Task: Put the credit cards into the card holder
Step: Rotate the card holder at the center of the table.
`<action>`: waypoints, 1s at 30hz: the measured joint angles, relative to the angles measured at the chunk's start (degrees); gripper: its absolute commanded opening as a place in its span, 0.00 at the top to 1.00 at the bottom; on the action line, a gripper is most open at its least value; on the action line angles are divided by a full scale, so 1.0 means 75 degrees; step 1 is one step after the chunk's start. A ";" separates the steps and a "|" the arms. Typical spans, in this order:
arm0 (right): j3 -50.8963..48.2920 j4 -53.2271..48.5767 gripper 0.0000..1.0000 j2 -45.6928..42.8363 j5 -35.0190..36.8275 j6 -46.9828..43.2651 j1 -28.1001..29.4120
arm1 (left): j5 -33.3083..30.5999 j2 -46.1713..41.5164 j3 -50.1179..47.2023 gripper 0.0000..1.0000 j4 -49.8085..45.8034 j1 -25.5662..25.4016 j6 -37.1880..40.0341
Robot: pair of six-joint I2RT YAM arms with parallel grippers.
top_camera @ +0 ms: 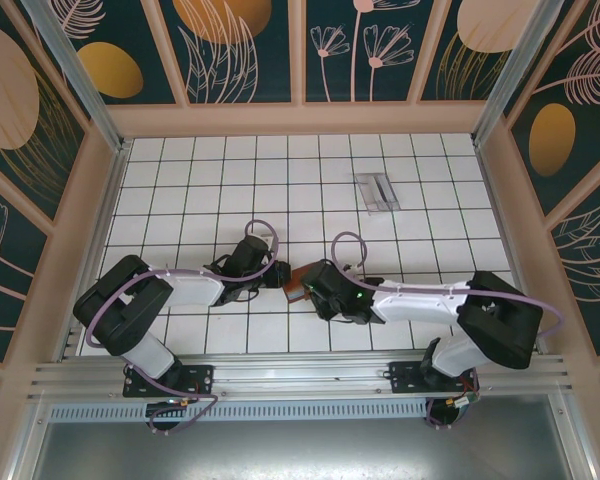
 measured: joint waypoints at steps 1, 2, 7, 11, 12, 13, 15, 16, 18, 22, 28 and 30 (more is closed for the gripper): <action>-0.0003 0.0000 0.53 0.0114 -0.0017 -0.0050 -0.0009 | 0.0000 0.0000 0.0000 0.69 0.0000 0.0000 0.0000; -0.0003 0.0003 0.57 0.0213 -0.0050 -0.0096 -0.0029 | 0.0003 0.0000 0.0000 0.69 0.0000 0.0000 0.0000; -0.0038 -0.0032 0.88 0.0309 -0.0055 -0.0321 -0.0038 | 0.0000 0.0000 0.0047 0.65 -0.0122 0.0000 0.0055; -0.0102 -0.0146 0.98 0.0219 -0.0035 -0.0796 -0.0259 | 0.0052 0.0000 0.0172 0.65 -0.0318 0.0000 0.0286; -0.0114 -0.0146 1.00 0.0181 -0.0058 -0.1011 -0.0399 | 0.0058 0.0000 0.0216 0.65 -0.0402 0.0000 0.0364; -0.0125 -0.0122 1.00 0.0157 -0.0099 -0.1253 -0.0577 | 0.0061 0.0000 0.0259 0.64 -0.0475 0.0000 0.0443; -0.0140 -0.0017 1.00 0.0137 -0.0265 -0.1923 -0.1014 | 0.0099 0.0000 0.0300 0.63 -0.0545 0.0000 0.0577; -0.0140 0.0064 1.00 0.0137 -0.0431 -0.2349 -0.1276 | 0.0154 0.0000 0.0303 0.63 -0.0562 0.0000 0.0627; -0.0131 0.0207 1.00 0.0140 -0.0778 -0.3212 -0.1731 | 0.0271 0.0000 0.0306 0.63 -0.0609 0.0000 0.0720; 0.0125 0.0221 1.00 0.0321 -0.1498 -0.5228 -0.2515 | 0.0493 0.0140 0.0437 0.61 -0.0662 -0.0015 0.0868; 0.0565 0.0289 0.79 0.0804 -0.2588 -0.7568 -0.3383 | 0.0219 0.0391 0.1029 0.57 -0.1099 -0.0015 0.1209; 0.0565 0.0274 0.74 0.0822 -0.2856 -0.7933 -0.3579 | 0.0047 0.0393 0.1227 0.57 -0.1116 -0.0015 0.1241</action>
